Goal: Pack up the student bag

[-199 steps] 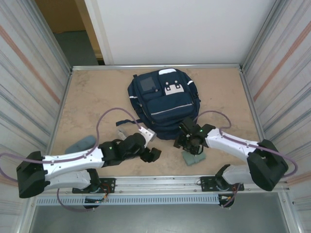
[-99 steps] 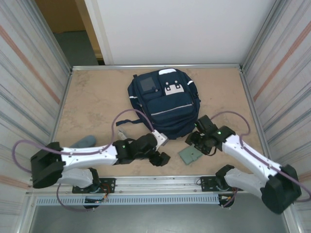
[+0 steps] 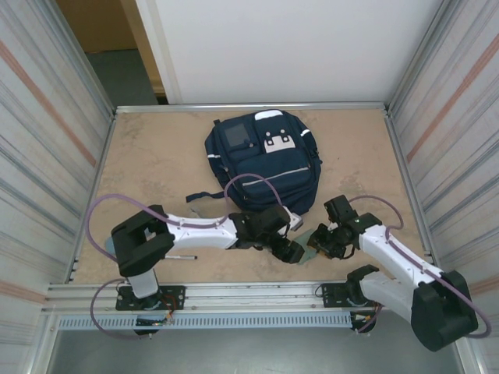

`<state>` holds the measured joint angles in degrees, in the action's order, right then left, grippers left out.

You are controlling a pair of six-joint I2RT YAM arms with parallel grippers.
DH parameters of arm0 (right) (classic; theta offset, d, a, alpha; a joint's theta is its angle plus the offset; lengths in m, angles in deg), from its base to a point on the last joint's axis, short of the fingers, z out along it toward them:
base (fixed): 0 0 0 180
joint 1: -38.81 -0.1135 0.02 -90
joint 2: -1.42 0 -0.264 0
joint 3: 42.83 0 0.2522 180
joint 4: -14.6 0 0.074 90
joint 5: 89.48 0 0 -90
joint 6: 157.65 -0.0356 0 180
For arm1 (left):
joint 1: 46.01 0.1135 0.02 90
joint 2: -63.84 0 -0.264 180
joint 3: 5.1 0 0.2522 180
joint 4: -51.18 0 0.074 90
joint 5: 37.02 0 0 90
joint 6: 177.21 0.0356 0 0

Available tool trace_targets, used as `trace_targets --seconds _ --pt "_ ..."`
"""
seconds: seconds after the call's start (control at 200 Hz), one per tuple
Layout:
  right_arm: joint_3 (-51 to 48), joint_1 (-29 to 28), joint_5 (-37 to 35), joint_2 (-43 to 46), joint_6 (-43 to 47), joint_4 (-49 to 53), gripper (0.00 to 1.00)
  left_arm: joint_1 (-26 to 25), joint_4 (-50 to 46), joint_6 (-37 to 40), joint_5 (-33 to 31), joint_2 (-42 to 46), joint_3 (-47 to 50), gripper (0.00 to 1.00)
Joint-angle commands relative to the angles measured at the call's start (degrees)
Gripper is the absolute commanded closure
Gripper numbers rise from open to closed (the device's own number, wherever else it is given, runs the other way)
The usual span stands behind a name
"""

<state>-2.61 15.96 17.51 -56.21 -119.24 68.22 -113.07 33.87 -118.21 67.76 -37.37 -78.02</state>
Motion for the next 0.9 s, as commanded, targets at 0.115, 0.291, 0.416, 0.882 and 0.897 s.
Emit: trace_targets --seconds 0.115,0.291,0.416,0.882,0.897 --pt "1.14 0.14 3.05 -6.18 7.67 -5.06 0.66 2.67 -7.1 -6.49 5.45 -2.17 -3.25 0.28" --pt "1.3 0.07 2.83 -10.2 10.81 -7.54 0.65 4.86 -10.05 -8.74 5.09 -2.2 -3.02 0.28" --pt "2.39 -3.84 -3.04 -11.71 14.71 -7.92 0.63 5.55 -12.07 -9.62 4.97 -3.47 -2.85 0.3" --pt "1.75 -8.26 -0.15 -10.82 15.77 -14.24 0.62 6.81 -3.15 -14.92 10.68 -4.19 -1.14 0.73" --pt "1.68 -8.2 0.08 -10.43 15.54 -14.48 0.62 6.92 -2.5 -15.13 10.89 -3.74 -0.79 0.75"
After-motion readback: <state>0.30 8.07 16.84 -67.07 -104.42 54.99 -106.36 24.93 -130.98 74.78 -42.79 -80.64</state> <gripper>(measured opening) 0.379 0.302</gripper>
